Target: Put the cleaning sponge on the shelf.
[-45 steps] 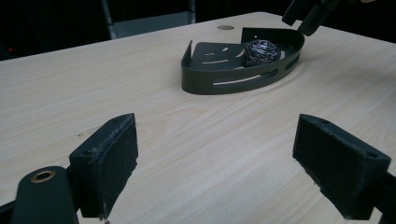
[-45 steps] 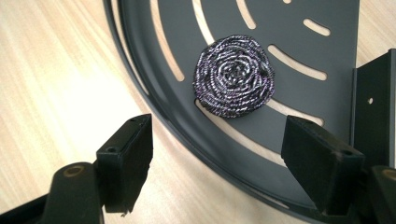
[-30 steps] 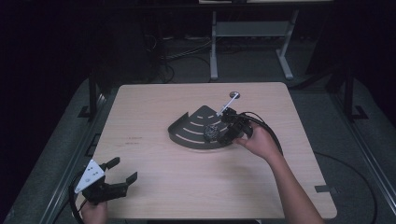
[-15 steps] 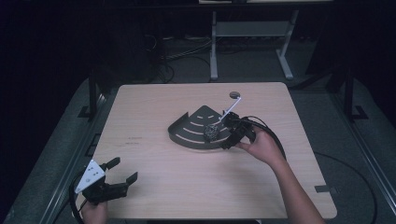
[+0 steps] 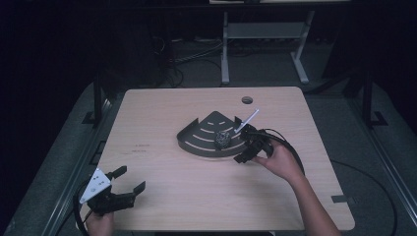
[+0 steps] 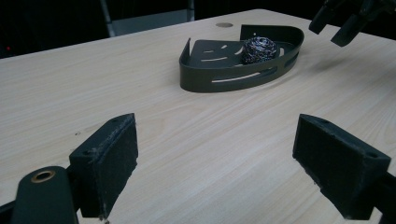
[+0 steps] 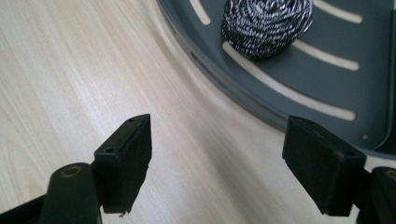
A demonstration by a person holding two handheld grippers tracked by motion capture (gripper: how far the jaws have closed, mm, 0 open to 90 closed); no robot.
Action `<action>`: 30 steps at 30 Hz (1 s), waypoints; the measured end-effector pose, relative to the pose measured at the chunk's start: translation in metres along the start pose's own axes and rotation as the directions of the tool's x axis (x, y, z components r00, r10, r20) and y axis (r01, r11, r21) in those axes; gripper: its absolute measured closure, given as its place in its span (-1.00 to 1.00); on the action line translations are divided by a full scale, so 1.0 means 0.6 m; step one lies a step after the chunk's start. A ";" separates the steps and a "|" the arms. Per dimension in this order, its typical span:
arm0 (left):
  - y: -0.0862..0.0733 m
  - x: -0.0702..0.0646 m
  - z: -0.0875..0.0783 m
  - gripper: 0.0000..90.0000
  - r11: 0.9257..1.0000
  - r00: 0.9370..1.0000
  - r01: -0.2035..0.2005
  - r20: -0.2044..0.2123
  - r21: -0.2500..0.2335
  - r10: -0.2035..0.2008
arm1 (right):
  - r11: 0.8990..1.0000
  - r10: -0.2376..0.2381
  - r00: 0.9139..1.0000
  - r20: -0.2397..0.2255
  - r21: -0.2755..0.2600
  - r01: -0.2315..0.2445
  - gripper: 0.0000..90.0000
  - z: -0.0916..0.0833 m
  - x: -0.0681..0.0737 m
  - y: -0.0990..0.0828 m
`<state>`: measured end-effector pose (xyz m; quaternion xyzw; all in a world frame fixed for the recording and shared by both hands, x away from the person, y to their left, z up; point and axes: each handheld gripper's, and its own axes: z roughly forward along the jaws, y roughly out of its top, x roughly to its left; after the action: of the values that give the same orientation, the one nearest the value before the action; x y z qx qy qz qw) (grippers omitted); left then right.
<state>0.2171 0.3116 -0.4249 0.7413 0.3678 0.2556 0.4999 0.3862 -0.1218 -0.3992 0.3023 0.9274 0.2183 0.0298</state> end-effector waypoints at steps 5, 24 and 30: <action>-0.001 0.000 0.001 -0.70 1.000 1.000 0.002 0.002 0.002 -0.002 | 1.000 0.006 1.000 -0.003 0.003 -0.006 -0.48 0.002 0.001 -0.012; -0.001 -0.001 0.002 -0.70 1.000 1.000 0.000 0.003 0.007 0.000 | 1.000 0.017 1.000 -0.007 0.015 -0.017 -0.48 0.002 0.009 -0.056; 0.000 -0.003 0.003 -0.70 1.000 1.000 -0.006 0.004 0.010 0.006 | 1.000 0.027 1.000 -0.012 -0.002 -0.027 -0.48 -0.001 0.015 -0.078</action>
<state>0.2172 0.3094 -0.4256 0.7454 0.3656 0.2538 0.4963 0.3529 -0.1506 -0.4175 0.3134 0.9232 0.2215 0.0215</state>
